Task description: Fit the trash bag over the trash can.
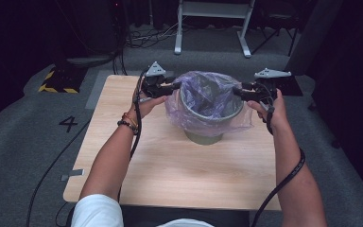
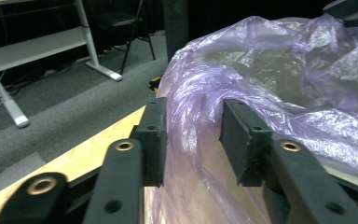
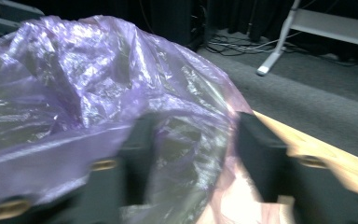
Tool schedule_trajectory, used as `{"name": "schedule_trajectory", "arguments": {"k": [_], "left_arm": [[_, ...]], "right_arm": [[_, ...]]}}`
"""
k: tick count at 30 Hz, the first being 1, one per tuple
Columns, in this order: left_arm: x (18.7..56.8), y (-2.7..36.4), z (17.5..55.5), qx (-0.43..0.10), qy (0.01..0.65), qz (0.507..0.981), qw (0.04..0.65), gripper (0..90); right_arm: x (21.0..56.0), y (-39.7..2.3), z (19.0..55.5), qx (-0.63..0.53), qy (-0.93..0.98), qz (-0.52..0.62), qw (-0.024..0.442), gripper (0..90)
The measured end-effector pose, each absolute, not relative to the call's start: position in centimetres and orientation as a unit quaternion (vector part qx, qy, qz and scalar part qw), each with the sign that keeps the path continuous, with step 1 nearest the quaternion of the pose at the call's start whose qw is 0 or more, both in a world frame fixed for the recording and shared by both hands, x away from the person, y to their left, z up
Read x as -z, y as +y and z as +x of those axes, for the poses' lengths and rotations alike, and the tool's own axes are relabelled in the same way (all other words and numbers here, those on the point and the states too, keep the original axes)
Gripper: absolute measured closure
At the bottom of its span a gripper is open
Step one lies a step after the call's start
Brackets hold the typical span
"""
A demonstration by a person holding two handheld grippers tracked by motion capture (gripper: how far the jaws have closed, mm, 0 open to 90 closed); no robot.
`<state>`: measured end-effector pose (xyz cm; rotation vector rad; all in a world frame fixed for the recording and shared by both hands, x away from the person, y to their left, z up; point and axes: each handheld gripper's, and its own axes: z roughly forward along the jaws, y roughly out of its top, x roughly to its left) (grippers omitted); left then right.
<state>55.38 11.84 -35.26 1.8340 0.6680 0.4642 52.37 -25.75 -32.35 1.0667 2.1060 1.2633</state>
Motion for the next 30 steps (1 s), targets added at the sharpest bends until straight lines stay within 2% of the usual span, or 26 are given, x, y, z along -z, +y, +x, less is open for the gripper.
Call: {"name": "schedule_trajectory", "arguments": {"k": [3, 4, 5, 7, 11, 19, 30], "left_arm": [[35.0, 11.5, 55.5, -0.187, 0.265, 0.774, 0.543, 73.7], [35.0, 11.5, 55.5, -0.187, 0.265, 0.774, 0.543, 75.8], [34.9, 11.4, 55.7, -0.19, 0.26, 0.78, 0.537, 77.1], [34.8, 11.3, 55.8, -0.191, 0.26, 0.778, 0.539, 80.0], [34.6, 11.3, 56.2, -0.184, 0.269, 0.77, 0.549, 81.8], [34.3, 10.7, 57.1, -0.213, 0.294, 0.766, 0.53, 87.0], [37.0, 10.1, 58.5, -0.188, 0.338, 0.766, 0.513, 85.4]], "right_arm": [[32.3, -26.2, 52.7, -0.47, 0.759, 0.386, 0.232, 80.0], [32.3, -26.2, 52.7, -0.47, 0.759, 0.386, 0.232, 80.0], [32.4, -26.2, 52.9, -0.463, 0.763, 0.385, 0.235, 86.5], [32.4, -26.3, 53.1, -0.463, 0.762, 0.384, 0.239, 89.9], [32.1, -26.8, 53.4, -0.484, 0.739, 0.395, 0.251, 90.0], [32.4, -27.8, 55.1, -0.476, 0.72, 0.43, 0.266, 90.0], [36.9, -28.4, 57.5, -0.464, 0.71, 0.485, 0.211, 90.0]]}}
